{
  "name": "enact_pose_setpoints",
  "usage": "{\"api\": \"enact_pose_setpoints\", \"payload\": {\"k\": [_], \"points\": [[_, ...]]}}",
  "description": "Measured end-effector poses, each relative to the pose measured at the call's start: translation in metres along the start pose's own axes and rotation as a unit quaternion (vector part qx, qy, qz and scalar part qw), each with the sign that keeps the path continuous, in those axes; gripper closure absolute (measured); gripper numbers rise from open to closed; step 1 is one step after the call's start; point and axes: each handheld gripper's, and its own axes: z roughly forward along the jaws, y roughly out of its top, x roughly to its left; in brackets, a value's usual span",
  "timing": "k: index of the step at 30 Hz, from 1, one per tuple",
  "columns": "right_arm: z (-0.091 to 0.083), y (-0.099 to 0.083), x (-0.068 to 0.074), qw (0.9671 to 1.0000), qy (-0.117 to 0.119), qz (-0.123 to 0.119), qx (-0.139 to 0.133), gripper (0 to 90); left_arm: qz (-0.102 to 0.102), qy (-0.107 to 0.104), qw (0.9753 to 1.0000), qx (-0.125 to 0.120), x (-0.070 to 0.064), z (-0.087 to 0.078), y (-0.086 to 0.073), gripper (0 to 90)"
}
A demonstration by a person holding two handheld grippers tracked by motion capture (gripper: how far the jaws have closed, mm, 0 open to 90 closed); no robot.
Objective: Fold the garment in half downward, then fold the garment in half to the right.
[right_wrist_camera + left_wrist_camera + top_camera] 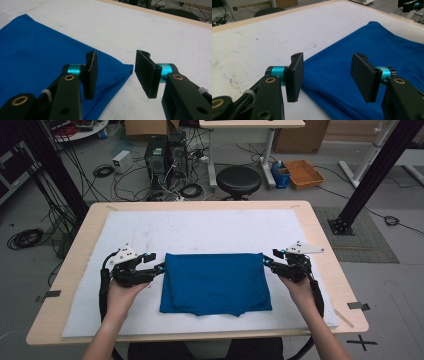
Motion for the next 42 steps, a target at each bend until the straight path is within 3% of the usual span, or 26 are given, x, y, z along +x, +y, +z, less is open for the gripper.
{"api": "enact_pose_setpoints", "payload": {"k": [5, 7, 10, 11, 15, 27, 31, 36, 42], "points": [[-0.006, -0.005, -0.009, 0.9995, 0.003, 0.027, -0.015, 51.2, 0.006, -0.003, 1.0000, 0.007, -0.003, -0.002, -0.002, 40.9], [-0.007, -0.006, -0.012, 0.9992, 0.003, 0.035, -0.017, 50.8, 0.005, -0.014, 0.9999, -0.001, -0.003, -0.002, -0.001, 40.1], [-0.008, -0.007, -0.014, 0.9992, 0.003, 0.034, -0.018, 50.1, -0.021, -0.028, 0.9994, -0.001, -0.004, -0.001, 0.001, 36.6], [-0.008, -0.007, -0.014, 0.9992, 0.003, 0.035, -0.017, 49.7, -0.021, -0.027, 0.9994, -0.002, -0.004, -0.002, 0.001, 36.6], [-0.008, -0.006, -0.014, 0.9994, 0.003, 0.029, -0.018, 48.7, 0.009, -0.009, 0.9999, -0.010, -0.008, -0.004, 0.002, 36.6], [-0.008, -0.003, -0.010, 0.9995, 0.009, 0.021, -0.022, 46.3, 0.014, 0.010, 0.9998, -0.012, -0.010, -0.012, 0.003, 36.0], [-0.008, 0.006, -0.003, 0.9994, 0.011, 0.009, -0.030, 45.9, -0.001, 0.009, 1.0000, -0.004, -0.015, -0.014, 0.004, 36.0], [0.001, 0.021, 0.009, 0.9990, 0.028, -0.007, -0.034, 46.1, -0.037, 0.007, 0.9993, 0.001, -0.025, -0.021, -0.002, 36.0], [0.020, 0.035, 0.025, 0.9979, 0.057, -0.014, -0.029, 46.1, -0.047, 0.025, 0.9985, 0.014, -0.037, -0.034, -0.016, 36.5]]}}
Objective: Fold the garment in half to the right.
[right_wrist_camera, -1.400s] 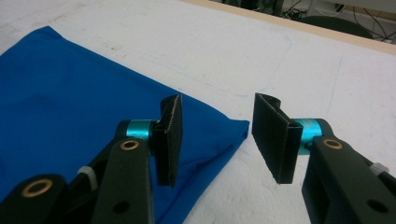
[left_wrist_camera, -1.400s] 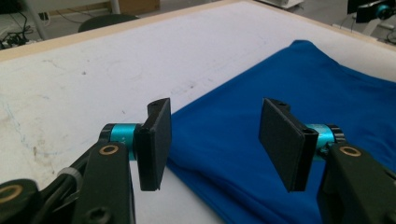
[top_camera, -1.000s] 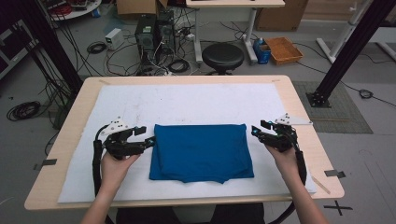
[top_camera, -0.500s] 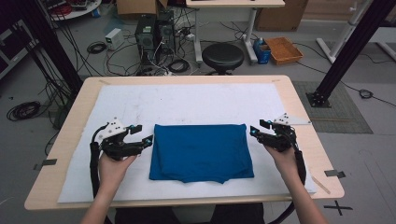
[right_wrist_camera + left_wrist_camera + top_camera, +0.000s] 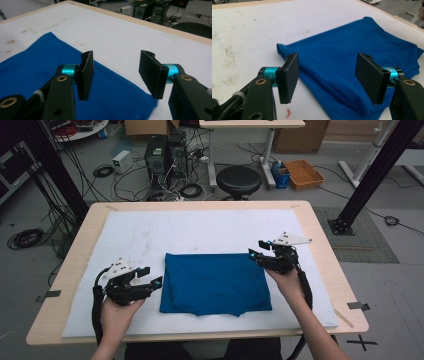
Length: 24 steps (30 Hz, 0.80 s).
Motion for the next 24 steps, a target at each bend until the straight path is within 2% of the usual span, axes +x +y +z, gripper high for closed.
{"api": "enact_pose_setpoints", "payload": {"k": [3, 5, 7, 11, 14, 17, 21, 23, 24], "points": [[0.011, 0.007, 0.007, 0.9999, 0.009, -0.007, 0.001, 46.1, -0.008, 0.006, 0.9999, 0.002, -0.008, -0.004, -0.010, 38.0], [0.018, 0.012, 0.012, 0.9998, 0.013, -0.011, 0.005, 46.1, -0.016, 0.017, 0.9996, 0.012, -0.014, -0.002, -0.017, 40.2], [0.026, 0.016, 0.017, 0.9997, 0.016, -0.019, 0.009, 46.1, -0.024, 0.026, 0.9990, 0.026, -0.020, 0.002, -0.025, 40.5], [0.040, 0.021, 0.028, 0.9994, 0.021, -0.025, 0.014, 46.3, -0.052, 0.044, 0.9967, 0.045, -0.032, 0.010, -0.039, 41.9], [0.050, 0.025, 0.037, 0.9989, 0.025, -0.036, 0.017, 46.3, -0.065, 0.055, 0.9956, 0.040, -0.040, 0.013, -0.044, 42.0], [0.059, 0.028, 0.045, 0.9984, 0.027, -0.044, 0.023, 46.4, -0.064, 0.062, 0.9955, 0.032, -0.048, 0.017, -0.045, 41.9], [0.068, 0.031, 0.055, 0.9977, 0.031, -0.054, 0.026, 46.5, -0.069, 0.079, 0.9933, 0.048, -0.055, 0.029, -0.047, 41.9], [0.072, 0.031, 0.061, 0.9974, 0.033, -0.058, 0.028, 46.6, -0.075, 0.091, 0.9917, 0.052, -0.055, 0.033, -0.049, 42.1], [0.073, 0.032, 0.063, 0.9971, 0.031, -0.064, 0.027, 46.8, -0.085, 0.089, 0.9909, 0.054, -0.054, 0.035, -0.051, 43.5]]}}
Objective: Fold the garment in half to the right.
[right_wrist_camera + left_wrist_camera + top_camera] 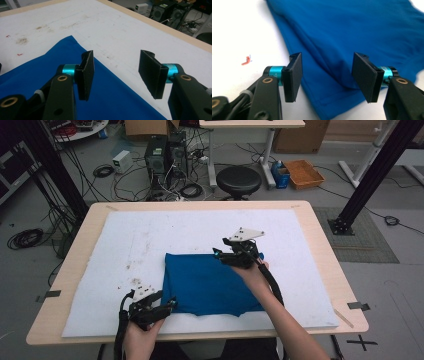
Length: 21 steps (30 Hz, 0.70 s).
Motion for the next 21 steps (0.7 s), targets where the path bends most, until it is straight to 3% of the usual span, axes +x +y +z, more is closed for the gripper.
{"api": "enact_pose_setpoints", "payload": {"k": [2, 5, 9, 14, 17, 21], "points": [[0.004, 0.002, 0.004, 1.0000, -0.001, -0.007, -0.001, 47.2, -0.003, 0.014, 0.9999, 0.002, 0.000, 0.001, -0.001, 43.8], [0.012, 0.005, 0.009, 1.0000, 0.004, -0.007, 0.005, 47.2, 0.013, 0.042, 0.9990, 0.007, -0.003, 0.001, -0.002, 44.5], [0.022, 0.010, 0.016, 0.9998, 0.010, -0.013, 0.008, 47.2, 0.014, 0.051, 0.9985, 0.012, -0.006, 0.002, -0.004, 44.8], [0.034, 0.013, 0.024, 0.9996, 0.019, -0.014, 0.013, 47.3, 0.016, 0.058, 0.9981, 0.007, -0.009, 0.001, -0.007, 46.8], [0.043, 0.015, 0.027, 0.9995, 0.026, -0.010, 0.015, 49.7, 0.022, 0.047, 0.9987, 0.005, -0.013, 0.001, -0.007, 60.1], [0.061, 0.024, 0.032, 0.9988, 0.044, -0.006, 0.023, 56.3, 0.019, 0.041, 0.9990, 0.005, -0.011, 0.002, -0.007, 60.6]]}}
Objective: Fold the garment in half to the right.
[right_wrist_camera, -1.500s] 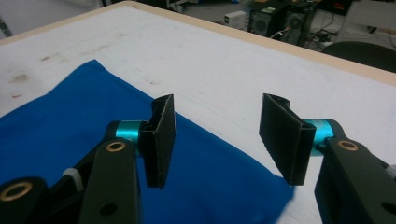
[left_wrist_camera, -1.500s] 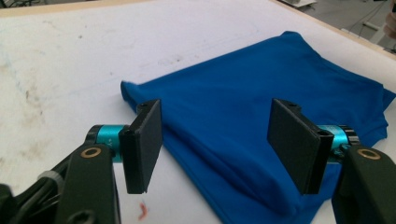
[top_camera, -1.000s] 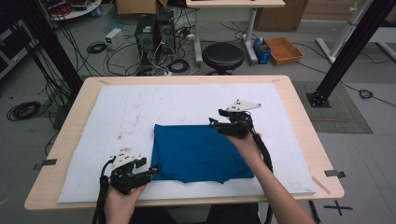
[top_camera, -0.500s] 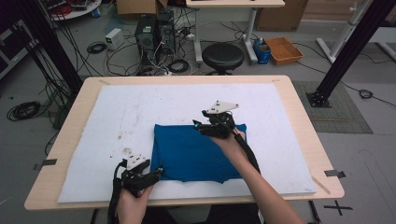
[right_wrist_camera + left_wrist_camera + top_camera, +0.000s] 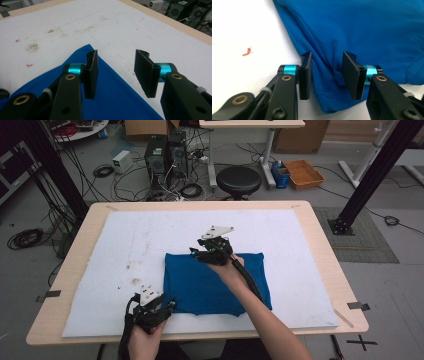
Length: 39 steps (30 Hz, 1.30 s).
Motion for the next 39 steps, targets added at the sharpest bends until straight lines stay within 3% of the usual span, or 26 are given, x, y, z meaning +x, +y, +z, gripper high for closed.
{"api": "enact_pose_setpoints", "payload": {"k": [8, 23, 28, 33, 39], "points": [[0.051, 0.016, 0.013, 0.9993, 0.015, 0.000, 0.033, 61.7, -0.009, -0.006, 0.9999, -0.003, 0.002, 0.000, -0.001, 61.4], [0.116, 0.019, 0.027, 0.9954, 0.028, 0.030, 0.087, 65.8, -0.013, -0.015, 0.9998, -0.001, 0.005, 0.000, -0.001, 61.7], [0.129, 0.016, 0.030, 0.9931, 0.026, 0.035, 0.109, 70.8, -0.021, -0.017, 0.9996, -0.003, 0.006, 0.000, -0.001, 62.6], [0.132, 0.015, 0.030, 0.9920, 0.029, 0.027, 0.119, 86.1, -0.025, -0.015, 0.9996, -0.002, 0.006, 0.000, -0.001, 63.3], [0.124, 0.020, 0.030, 0.9935, 0.031, 0.022, 0.108, 87.7, -0.034, -0.036, 0.9988, 0.001, 0.009, 0.000, 0.001, 76.4]]}}
